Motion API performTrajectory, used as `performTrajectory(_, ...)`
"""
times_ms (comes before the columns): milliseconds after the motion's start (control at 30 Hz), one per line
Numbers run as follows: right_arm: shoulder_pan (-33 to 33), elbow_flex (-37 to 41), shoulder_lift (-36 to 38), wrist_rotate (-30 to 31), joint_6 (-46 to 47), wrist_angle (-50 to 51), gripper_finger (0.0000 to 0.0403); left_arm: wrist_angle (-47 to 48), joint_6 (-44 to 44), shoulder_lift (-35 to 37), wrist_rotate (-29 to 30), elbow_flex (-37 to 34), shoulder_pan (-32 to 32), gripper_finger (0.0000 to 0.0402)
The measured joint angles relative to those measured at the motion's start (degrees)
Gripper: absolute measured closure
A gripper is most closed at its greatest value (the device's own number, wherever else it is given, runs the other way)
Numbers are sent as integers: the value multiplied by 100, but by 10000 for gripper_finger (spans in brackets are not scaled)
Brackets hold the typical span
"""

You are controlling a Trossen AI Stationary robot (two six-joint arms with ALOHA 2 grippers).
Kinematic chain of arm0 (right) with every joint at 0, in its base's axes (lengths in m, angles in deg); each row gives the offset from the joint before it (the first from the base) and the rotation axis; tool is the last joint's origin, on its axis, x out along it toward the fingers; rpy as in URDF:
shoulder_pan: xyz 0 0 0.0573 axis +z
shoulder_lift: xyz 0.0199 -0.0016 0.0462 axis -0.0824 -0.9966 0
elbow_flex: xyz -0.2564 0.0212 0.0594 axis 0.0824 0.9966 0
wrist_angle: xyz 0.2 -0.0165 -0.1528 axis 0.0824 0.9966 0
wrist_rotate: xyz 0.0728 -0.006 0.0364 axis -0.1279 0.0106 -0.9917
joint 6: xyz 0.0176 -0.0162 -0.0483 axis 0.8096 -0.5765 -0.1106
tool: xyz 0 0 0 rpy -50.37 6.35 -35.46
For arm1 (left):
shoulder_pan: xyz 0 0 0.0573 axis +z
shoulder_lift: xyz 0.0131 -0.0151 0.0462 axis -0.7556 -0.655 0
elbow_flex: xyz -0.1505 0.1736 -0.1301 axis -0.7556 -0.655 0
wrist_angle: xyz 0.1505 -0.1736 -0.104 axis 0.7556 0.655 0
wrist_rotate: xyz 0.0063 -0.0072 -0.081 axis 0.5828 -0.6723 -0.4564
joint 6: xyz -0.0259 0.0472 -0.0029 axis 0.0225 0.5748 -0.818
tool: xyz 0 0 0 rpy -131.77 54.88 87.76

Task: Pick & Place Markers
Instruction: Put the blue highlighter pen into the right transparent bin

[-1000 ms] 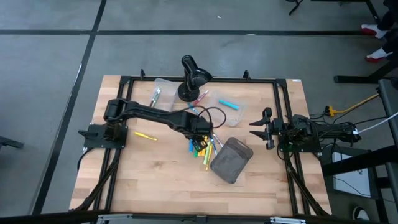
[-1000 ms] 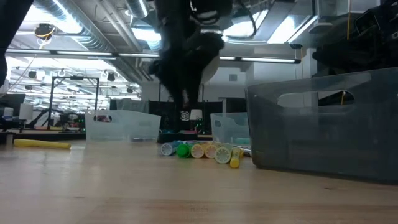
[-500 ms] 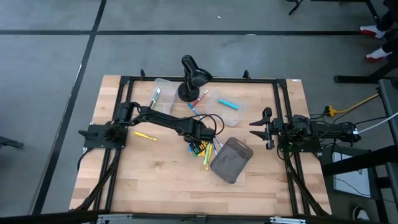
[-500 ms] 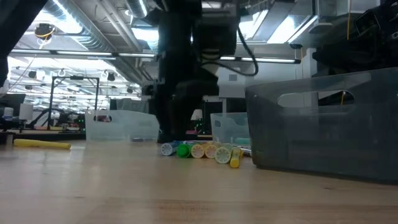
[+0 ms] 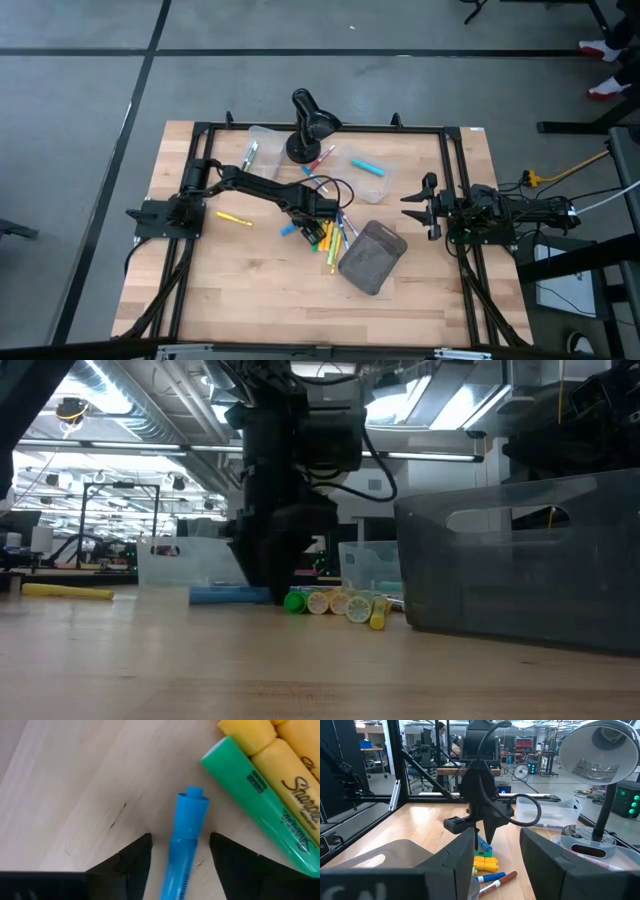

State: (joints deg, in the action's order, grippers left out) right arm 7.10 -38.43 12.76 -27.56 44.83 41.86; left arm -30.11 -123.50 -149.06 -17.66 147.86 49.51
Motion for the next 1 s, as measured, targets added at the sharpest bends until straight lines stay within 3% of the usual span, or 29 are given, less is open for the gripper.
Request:
performTrajectory(367, -2, 2, 0, 0, 0, 1, 246, -175, 718, 0, 2, -23, 4, 342)
performTrajectory(533, 0, 2, 0, 0, 0, 2, 246, -174, 805, 38, 150, -32, -18, 344)
performTrajectory(833, -1, 0, 0, -1, 0, 2, 246, -153, 992, 387, 1028, -113, -153, 344)
performTrajectory(1000, -1, 0, 0, -2, 0, 1, 246, -132, 1018, 605, 1113, -95, -216, 344)
